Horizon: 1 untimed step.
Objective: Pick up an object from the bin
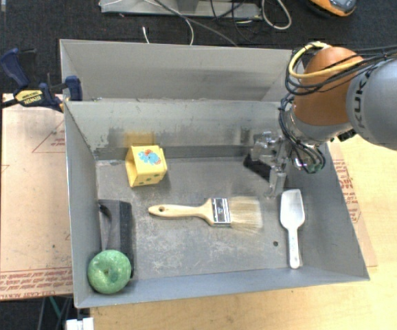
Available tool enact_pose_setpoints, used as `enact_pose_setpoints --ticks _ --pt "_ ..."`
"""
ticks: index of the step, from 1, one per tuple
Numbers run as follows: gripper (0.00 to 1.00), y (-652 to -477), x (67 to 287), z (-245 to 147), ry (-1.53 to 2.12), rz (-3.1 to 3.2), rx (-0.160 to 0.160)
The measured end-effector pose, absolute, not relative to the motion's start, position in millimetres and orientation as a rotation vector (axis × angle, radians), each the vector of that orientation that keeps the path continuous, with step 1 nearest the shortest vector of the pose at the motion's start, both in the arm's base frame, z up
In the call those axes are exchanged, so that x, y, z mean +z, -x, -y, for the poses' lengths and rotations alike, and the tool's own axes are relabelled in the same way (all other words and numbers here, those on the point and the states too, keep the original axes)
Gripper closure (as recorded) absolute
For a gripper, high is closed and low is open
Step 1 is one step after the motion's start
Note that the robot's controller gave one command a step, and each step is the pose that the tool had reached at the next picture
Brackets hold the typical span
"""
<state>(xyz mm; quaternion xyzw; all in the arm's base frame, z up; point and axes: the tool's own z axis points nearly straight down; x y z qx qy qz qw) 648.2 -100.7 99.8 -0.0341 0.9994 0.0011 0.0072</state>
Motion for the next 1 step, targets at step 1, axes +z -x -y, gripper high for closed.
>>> enact_pose_setpoints --ticks 1 --pt "0.00 -646.6 76.0 105.0 -0.861 -2.995 0.013"
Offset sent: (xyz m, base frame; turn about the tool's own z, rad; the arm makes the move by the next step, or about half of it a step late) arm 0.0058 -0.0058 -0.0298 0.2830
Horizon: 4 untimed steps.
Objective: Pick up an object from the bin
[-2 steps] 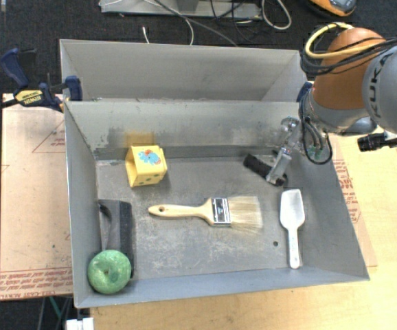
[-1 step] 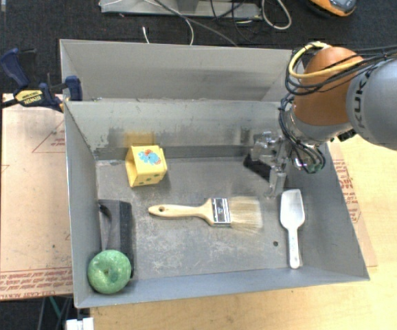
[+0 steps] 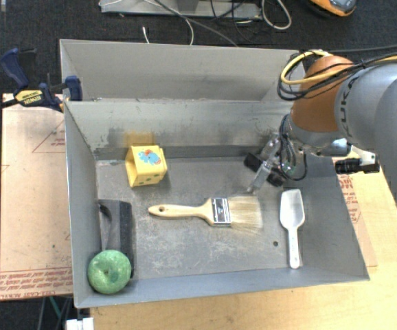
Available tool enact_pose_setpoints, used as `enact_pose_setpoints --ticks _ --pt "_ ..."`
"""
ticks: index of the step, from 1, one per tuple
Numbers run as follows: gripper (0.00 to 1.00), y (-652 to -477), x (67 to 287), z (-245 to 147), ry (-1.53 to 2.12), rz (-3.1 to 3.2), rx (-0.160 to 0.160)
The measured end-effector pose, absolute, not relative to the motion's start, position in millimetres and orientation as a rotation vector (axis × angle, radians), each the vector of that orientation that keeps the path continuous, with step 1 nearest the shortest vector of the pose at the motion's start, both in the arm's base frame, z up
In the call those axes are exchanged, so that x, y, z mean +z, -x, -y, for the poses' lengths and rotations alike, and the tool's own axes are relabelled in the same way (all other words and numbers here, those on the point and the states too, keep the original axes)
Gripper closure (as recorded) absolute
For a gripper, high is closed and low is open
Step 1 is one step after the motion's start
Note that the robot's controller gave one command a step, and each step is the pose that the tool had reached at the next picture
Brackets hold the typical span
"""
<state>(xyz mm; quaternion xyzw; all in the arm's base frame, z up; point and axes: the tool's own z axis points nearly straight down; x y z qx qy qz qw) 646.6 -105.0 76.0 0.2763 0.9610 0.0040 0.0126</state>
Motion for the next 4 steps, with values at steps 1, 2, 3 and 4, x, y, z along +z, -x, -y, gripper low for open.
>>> enact_pose_setpoints --ticks 1,2,3,4 --pt "1.00 -654.8 70 106 -0.336 -3.105 0.009" --pt "1.00 -654.8 70 106 -0.335 -3.105 0.008" --pt "1.00 -651.1 93 105 -0.337 -3.118 0.011" --pt "1.00 -654.4 131 106 -0.335 -3.106 0.010"
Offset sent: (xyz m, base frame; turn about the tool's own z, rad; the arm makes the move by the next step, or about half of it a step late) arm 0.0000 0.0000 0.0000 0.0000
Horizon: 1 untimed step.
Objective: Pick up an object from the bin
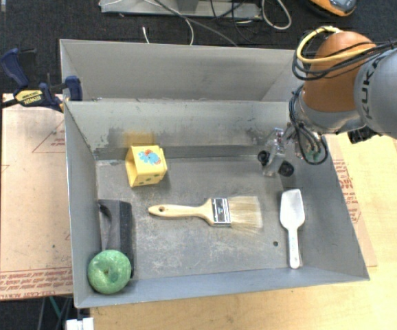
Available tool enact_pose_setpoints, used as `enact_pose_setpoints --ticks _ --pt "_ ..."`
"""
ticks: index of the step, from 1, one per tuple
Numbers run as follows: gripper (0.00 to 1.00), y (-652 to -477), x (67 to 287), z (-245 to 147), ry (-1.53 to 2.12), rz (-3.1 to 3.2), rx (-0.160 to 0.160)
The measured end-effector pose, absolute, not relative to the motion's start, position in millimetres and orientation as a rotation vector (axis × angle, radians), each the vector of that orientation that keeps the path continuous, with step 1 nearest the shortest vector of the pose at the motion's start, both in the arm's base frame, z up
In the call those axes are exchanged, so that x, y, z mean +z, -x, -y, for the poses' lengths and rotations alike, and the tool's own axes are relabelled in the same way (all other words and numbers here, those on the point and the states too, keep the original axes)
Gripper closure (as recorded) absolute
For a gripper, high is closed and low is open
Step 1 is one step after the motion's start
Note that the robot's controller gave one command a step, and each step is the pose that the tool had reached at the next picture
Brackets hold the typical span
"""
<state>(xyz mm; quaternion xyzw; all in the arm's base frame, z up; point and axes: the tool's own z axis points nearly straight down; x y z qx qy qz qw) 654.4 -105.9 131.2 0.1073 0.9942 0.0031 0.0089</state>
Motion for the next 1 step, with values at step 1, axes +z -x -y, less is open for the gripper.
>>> enact_pose_setpoints --ticks 1 --pt "1.00 -653.9 160.6 105.6 -0.335 -3.108 0.011"
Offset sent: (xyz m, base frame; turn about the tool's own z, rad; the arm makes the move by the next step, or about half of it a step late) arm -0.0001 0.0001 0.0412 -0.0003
